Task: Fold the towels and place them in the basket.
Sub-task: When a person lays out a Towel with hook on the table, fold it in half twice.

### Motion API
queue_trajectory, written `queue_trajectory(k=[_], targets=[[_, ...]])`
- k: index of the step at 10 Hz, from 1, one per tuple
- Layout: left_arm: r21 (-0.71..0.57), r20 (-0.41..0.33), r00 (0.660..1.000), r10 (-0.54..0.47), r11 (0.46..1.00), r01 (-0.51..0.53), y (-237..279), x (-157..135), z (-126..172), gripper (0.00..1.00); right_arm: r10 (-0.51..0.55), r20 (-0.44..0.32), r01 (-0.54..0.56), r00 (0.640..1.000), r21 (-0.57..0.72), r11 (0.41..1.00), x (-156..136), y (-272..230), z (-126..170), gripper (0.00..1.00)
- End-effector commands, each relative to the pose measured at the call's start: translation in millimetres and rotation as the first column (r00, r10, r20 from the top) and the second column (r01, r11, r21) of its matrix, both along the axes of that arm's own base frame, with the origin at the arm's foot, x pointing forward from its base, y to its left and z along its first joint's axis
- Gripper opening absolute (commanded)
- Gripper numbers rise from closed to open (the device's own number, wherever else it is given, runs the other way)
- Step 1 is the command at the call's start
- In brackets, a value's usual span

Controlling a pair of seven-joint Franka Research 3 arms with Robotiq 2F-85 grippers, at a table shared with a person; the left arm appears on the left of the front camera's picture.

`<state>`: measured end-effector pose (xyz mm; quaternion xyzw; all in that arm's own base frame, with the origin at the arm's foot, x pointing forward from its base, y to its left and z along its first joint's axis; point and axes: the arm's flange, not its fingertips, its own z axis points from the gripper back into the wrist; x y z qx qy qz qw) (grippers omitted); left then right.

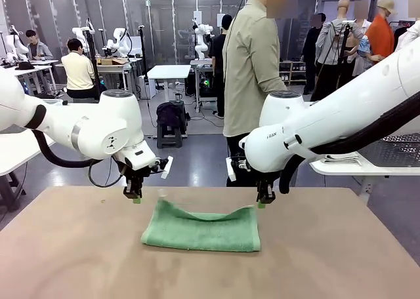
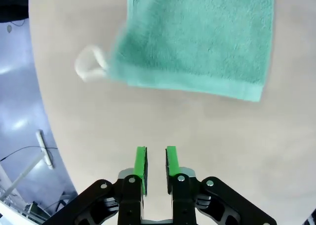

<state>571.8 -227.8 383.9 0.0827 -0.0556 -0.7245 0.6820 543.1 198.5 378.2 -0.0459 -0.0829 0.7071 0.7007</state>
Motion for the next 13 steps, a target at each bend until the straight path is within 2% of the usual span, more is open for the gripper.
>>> queue_trajectory(k=[1, 2, 3, 5, 6, 8, 9, 10, 11, 13], targets=[[0.020, 0.048, 0.997, -0.052, 0.998, 0.051, 7.4, -6.4, 13.5, 0.42, 0.030, 0.019, -0.030, 0.999, -0.017, 0.999, -1.7, -10.0, 9.8, 0.44], [0.007, 0.054, 0.997, -0.054, 0.999, 0.054, 6.3, -10.3, 18.4, 0.52, 0.031, 0.027, -0.031, 0.999, -0.016, 0.999, -3.9, -8.6, 15.1, 0.55], [-0.011, 0.061, 0.996, -0.058, 0.998, 0.059, 5.4, -16.3, 24.8, 0.56, 0.028, 0.023, -0.028, 0.999, -0.010, 1.000, -7.8, -5.0, 21.7, 0.64], [-0.077, 0.057, 0.996, -0.071, 0.994, 0.075, 0.8, -43.0, 48.7, 0.56, -0.019, -0.016, 0.020, 1.000, 0.040, 0.999, -29.9, 13.1, 43.2, 0.64], [-0.135, 0.048, 0.996, -0.072, 0.988, 0.078, 0.4, -60.1, 64.6, 0.56, -0.088, -0.016, 0.089, 0.996, 0.092, 0.992, -44.2, 24.1, 55.1, 0.64], [-0.257, 0.083, 0.995, -0.056, 0.963, 0.076, 12.8, -98.3, 99.9, 0.56, -0.222, 0.030, 0.213, 0.975, 0.182, 0.960, -69.8, 39.5, 71.1, 0.64], [-0.315, 0.099, 0.993, -0.062, 0.945, 0.091, 22.7, -120.7, 118.3, 0.56, -0.248, 0.033, 0.232, 0.968, 0.249, 0.940, -82.8, 47.3, 76.5, 0.64], [-0.371, 0.118, 0.990, -0.078, 0.921, 0.117, 33.3, -134.1, 131.7, 0.56, -0.194, 0.043, 0.171, 0.980, 0.315, 0.934, -90.7, 51.9, 84.0, 0.64], [-0.426, 0.132, 0.985, -0.108, 0.891, 0.155, 44.5, -145.7, 144.2, 0.56, -0.186, 0.001, 0.182, 0.983, 0.184, 0.966, -64.7, 48.0, 83.1, 0.64], [-0.524, 0.151, 0.978, -0.141, 0.828, 0.200, 73.1, -155.5, 164.8, 0.56, -0.186, 0.001, 0.182, 0.983, 0.184, 0.966, -64.7, 48.0, 83.1, 0.64]])
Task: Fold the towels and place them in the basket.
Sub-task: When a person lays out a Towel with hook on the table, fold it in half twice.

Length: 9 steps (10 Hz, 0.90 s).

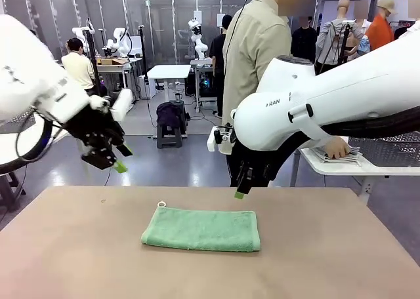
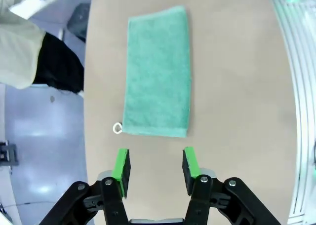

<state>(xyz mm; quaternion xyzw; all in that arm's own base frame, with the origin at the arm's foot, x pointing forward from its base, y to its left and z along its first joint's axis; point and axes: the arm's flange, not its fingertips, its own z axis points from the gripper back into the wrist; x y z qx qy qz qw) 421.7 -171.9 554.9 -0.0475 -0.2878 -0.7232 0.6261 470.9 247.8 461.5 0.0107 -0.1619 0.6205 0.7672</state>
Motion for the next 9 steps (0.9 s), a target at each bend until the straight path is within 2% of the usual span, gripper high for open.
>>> queue_trajectory(k=[1, 2, 3, 4, 5, 7, 9], targets=[[-0.109, -0.036, 0.995, -0.088, 0.990, 0.084, 30.2, -9.7, 2.3, 0.56, 0.014, -0.011, -0.014, 1.000, -0.026, 1.000, 7.5, -1.2, -0.2, 0.64], [-0.151, -0.044, 0.994, -0.103, 0.984, 0.095, 40.7, -8.9, 7.4, 0.56, 0.000, 0.000, 0.000, 1.000, 0.000, 1.000, 0.0, 0.0, 0.0, 0.64], [-0.181, -0.046, 0.994, -0.098, 0.980, 0.089, 49.0, -8.4, 10.3, 0.56, -0.235, -0.083, 0.243, 0.968, 0.105, 0.964, 5.9, -7.0, 11.2, 0.64], [-0.216, -0.048, 0.995, -0.086, 0.974, 0.074, 56.4, -8.9, 11.5, 0.56, -0.359, -0.187, 0.398, 0.914, 0.254, 0.882, 6.2, -20.9, 16.2, 0.64], [-0.239, -0.056, 0.995, -0.077, 0.969, 0.061, 65.7, -8.5, 11.5, 0.56, -0.467, -0.293, 0.548, 0.834, 0.346, 0.762, 2.5, -36.2, 14.8, 0.64], [-0.266, -0.073, 0.996, -0.057, 0.963, 0.036, 76.8, -9.0, 8.3, 0.56, -0.587, -0.444, 0.736, 0.677, 0.421, 0.531, -10.3, -53.4, 6.9, 0.64], [-0.279, -0.076, 0.996, -0.051, 0.960, 0.027, 81.7, -7.7, 4.9, 0.56, -0.633, -0.550, 0.837, 0.546, 0.400, 0.374, -19.5, -64.4, -11.0, 0.64]])
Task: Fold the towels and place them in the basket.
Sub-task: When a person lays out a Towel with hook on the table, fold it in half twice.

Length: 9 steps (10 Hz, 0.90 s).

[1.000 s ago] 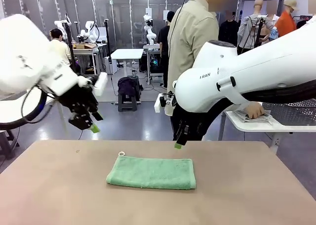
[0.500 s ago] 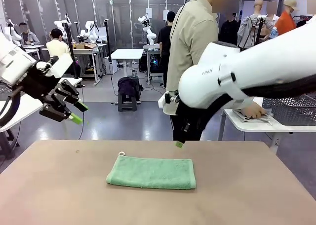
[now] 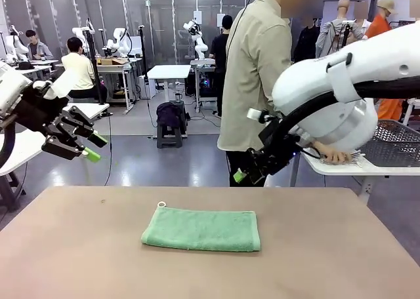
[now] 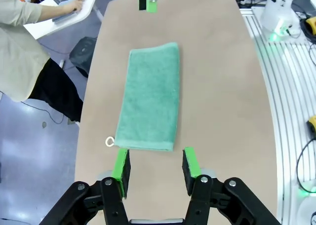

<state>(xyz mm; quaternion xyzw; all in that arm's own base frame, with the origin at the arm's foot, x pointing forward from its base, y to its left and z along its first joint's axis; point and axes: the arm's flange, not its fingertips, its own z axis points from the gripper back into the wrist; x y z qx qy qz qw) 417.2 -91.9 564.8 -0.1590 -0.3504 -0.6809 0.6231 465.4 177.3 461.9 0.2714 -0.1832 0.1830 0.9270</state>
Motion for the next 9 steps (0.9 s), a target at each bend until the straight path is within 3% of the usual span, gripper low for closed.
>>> queue_trajectory(k=[1, 2, 3, 4, 8, 9], targets=[[-0.033, 0.003, 1.000, -0.025, 0.999, 0.025, 3.9, -2.1, -5.7, 0.56, -0.214, -0.025, 0.216, 0.976, 0.097, 0.972, -10.9, 2.0, -24.7, 0.64], [-0.039, 0.001, 1.000, -0.023, 0.999, 0.023, 6.4, -1.4, -6.2, 0.56, -0.286, -0.084, 0.295, 0.954, 0.130, 0.947, -5.9, -2.0, -38.4, 0.64], [-0.034, -0.001, 0.999, -0.041, 0.999, 0.041, 7.6, -1.6, -6.6, 0.56, -0.111, -0.036, 0.112, 0.993, 0.051, 0.992, -4.7, -7.0, -11.6, 0.64], [-0.009, -0.005, 1.000, 0.006, 1.000, -0.006, 3.8, 0.6, -1.6, 0.56, -0.111, -0.036, 0.112, 0.993, 0.051, 0.992, -4.7, -7.0, -11.6, 0.64], [-0.009, -0.005, 1.000, 0.006, 1.000, -0.006, 3.8, 0.6, -1.6, 0.56, -0.136, -0.042, 0.138, 0.990, 0.054, 0.989, -5.5, -5.2, -12.9, 0.64], [-0.002, -0.004, 1.000, 0.005, 1.000, -0.005, 5.1, 0.3, -2.0, 0.56, -0.249, -0.173, 0.271, 0.953, 0.118, 0.955, -2.2, 0.8, -18.5, 0.64]])
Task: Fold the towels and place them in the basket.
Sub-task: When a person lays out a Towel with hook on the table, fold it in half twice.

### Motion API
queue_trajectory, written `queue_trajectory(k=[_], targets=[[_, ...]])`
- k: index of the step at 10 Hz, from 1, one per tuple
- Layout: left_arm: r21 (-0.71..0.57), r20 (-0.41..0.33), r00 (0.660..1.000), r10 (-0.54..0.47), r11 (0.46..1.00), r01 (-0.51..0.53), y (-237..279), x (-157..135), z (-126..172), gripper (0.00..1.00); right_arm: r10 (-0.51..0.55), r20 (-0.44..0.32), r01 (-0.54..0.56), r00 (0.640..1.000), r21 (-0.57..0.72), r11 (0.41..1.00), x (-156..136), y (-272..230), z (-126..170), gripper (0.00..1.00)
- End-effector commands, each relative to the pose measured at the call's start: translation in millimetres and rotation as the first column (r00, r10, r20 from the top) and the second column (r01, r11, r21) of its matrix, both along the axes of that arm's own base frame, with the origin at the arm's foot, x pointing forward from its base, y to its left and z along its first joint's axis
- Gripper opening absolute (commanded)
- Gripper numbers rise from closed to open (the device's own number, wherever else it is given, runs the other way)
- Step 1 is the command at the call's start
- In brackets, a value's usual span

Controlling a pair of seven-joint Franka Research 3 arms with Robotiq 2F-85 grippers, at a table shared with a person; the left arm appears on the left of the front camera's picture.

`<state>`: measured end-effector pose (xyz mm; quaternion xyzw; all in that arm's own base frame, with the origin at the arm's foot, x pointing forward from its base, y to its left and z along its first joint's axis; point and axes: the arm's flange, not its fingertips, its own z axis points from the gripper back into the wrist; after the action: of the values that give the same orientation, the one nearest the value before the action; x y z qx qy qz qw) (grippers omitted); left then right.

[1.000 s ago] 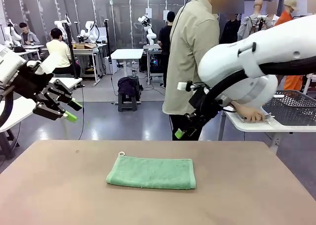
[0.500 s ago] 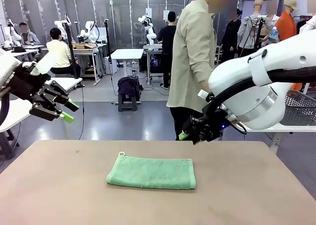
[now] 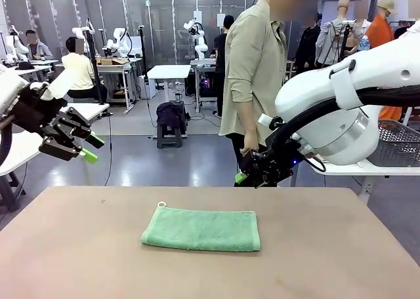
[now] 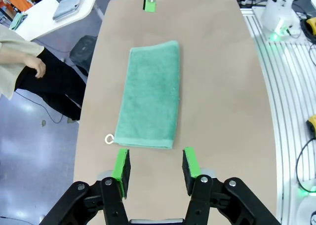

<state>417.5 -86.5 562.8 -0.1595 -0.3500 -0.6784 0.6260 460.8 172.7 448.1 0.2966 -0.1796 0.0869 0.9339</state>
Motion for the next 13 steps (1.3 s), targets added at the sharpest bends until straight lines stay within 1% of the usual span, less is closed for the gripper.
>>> queue_trajectory(k=[1, 3, 4, 6, 7, 8, 9, 11, 12, 13], targets=[[-0.048, -0.033, 0.999, 0.023, 0.999, -0.024, 3.8, 6.1, -2.5, 0.56, -0.129, -0.158, 0.141, 0.979, 0.069, 0.988, 2.1, 8.6, -10.6, 0.64], [-0.120, -0.100, 0.991, 0.086, 0.988, -0.097, 14.4, 7.5, -4.6, 0.56, -0.175, -0.227, 0.194, 0.958, 0.065, 0.979, -0.4, 3.9, -18.0, 0.64], [-0.144, -0.122, 0.989, 0.080, 0.985, -0.097, 20.3, 9.6, -7.4, 0.56, -0.197, -0.253, 0.218, 0.947, 0.059, 0.974, 0.2, -4.4, -22.6, 0.64], [-0.145, -0.153, 0.988, 0.036, 0.988, -0.059, 30.1, 14.8, -11.1, 0.56, -0.232, -0.315, 0.259, 0.920, 0.046, 0.965, 0.9, -14.5, -33.6, 0.64], [-0.150, -0.168, 0.985, 0.036, 0.987, -0.062, 33.8, 18.0, -14.1, 0.56, -0.233, -0.345, 0.255, 0.909, 0.020, 0.967, -0.1, -16.8, -37.6, 0.64], [-0.154, -0.179, 0.983, 0.042, 0.985, -0.071, 34.2, 21.8, -18.2, 0.56, -0.224, -0.361, 0.236, 0.905, -0.012, 0.972, -1.0, -21.2, -41.8, 0.64], [-0.127, -0.147, 0.987, 0.066, 0.988, -0.085, 29.6, 10.6, -17.5, 0.56, -0.229, -0.357, 0.229, 0.905, -0.043, 0.972, -0.7, -24.7, -48.4, 0.64], [-0.127, -0.147, 0.987, 0.066, 0.988, -0.085, 29.6, 10.6, -17.5, 0.56, -0.267, -0.334, 0.239, 0.904, -0.124, 0.963, 7.5, -27.8, -68.7, 0.64], [-0.127, -0.147, 0.987, 0.066, 0.988, -0.085, 29.6, 10.6, -17.5, 0.56, -0.278, -0.336, 0.240, 0.900, -0.150, 0.959, 13.2, -28.2, -77.1, 0.72], [-0.127, -0.147, 0.987, 0.066, 0.988, -0.085, 29.6, 10.6, -17.5, 0.56, -0.285, -0.335, 0.239, 0.898, -0.172, 0.956, 17.4, -29.0, -83.8, 0.84]])
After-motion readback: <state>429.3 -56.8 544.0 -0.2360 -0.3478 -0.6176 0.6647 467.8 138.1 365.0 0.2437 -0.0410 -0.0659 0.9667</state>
